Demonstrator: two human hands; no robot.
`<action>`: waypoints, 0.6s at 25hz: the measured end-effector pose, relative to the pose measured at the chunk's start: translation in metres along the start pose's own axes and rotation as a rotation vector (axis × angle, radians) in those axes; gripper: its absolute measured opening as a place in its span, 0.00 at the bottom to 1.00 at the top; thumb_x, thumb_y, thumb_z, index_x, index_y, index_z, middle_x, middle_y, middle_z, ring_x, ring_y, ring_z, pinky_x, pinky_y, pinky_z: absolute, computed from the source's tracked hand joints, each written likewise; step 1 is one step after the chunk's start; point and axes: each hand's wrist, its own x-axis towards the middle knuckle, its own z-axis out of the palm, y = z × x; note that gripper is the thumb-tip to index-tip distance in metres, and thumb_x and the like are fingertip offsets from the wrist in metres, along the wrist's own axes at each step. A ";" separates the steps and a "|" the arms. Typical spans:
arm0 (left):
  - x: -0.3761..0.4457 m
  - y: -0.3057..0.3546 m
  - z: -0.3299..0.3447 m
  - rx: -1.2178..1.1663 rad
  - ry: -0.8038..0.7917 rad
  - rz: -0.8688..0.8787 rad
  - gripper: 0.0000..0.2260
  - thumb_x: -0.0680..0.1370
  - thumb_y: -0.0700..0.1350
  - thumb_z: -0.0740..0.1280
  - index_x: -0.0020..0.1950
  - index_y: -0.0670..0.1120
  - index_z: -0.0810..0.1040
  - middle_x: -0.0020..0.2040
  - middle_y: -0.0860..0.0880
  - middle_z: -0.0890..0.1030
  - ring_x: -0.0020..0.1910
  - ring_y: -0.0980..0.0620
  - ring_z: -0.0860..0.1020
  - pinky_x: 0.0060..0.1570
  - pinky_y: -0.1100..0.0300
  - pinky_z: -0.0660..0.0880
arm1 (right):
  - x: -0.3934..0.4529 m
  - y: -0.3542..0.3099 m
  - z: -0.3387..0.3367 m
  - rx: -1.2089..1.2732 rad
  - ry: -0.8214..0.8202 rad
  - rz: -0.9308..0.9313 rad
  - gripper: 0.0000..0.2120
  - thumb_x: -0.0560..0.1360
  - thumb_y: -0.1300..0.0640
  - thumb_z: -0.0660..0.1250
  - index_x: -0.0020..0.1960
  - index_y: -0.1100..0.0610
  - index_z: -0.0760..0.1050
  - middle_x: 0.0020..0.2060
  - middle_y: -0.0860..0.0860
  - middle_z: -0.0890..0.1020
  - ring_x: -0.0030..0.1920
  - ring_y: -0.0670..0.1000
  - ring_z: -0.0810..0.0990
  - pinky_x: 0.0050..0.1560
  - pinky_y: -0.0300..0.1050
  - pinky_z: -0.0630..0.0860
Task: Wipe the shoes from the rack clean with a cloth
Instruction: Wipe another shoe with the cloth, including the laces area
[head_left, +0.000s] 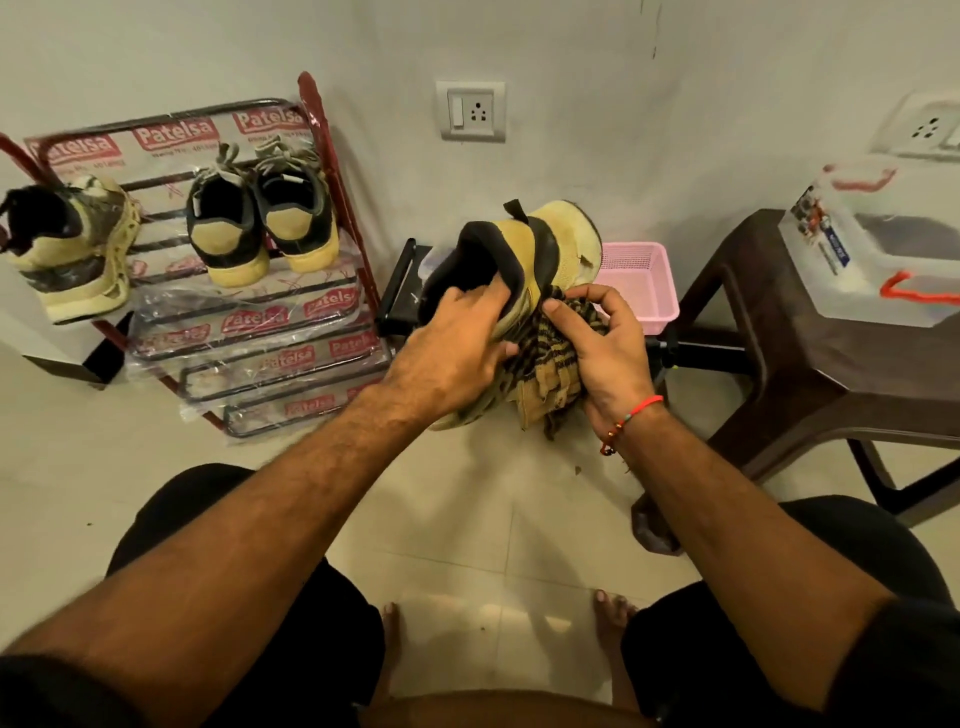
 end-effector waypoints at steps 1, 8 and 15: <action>-0.002 0.001 -0.007 0.099 0.032 -0.001 0.32 0.81 0.49 0.69 0.81 0.52 0.58 0.71 0.48 0.73 0.69 0.47 0.69 0.63 0.43 0.74 | 0.002 -0.002 0.002 0.004 -0.005 -0.018 0.09 0.73 0.59 0.76 0.50 0.52 0.79 0.52 0.61 0.84 0.55 0.60 0.83 0.58 0.63 0.79; -0.017 -0.046 0.012 0.119 0.217 0.100 0.24 0.81 0.63 0.58 0.62 0.46 0.77 0.57 0.44 0.80 0.55 0.45 0.77 0.52 0.48 0.77 | 0.009 0.010 0.008 -0.153 -0.088 -0.051 0.10 0.74 0.58 0.75 0.53 0.54 0.79 0.50 0.57 0.85 0.52 0.56 0.84 0.56 0.59 0.81; -0.007 -0.075 0.024 -0.451 0.106 0.066 0.10 0.85 0.51 0.60 0.57 0.46 0.75 0.48 0.52 0.82 0.46 0.56 0.81 0.46 0.58 0.79 | 0.008 0.036 0.011 -0.244 -0.150 0.083 0.10 0.77 0.57 0.72 0.56 0.56 0.78 0.50 0.53 0.85 0.52 0.52 0.84 0.56 0.52 0.81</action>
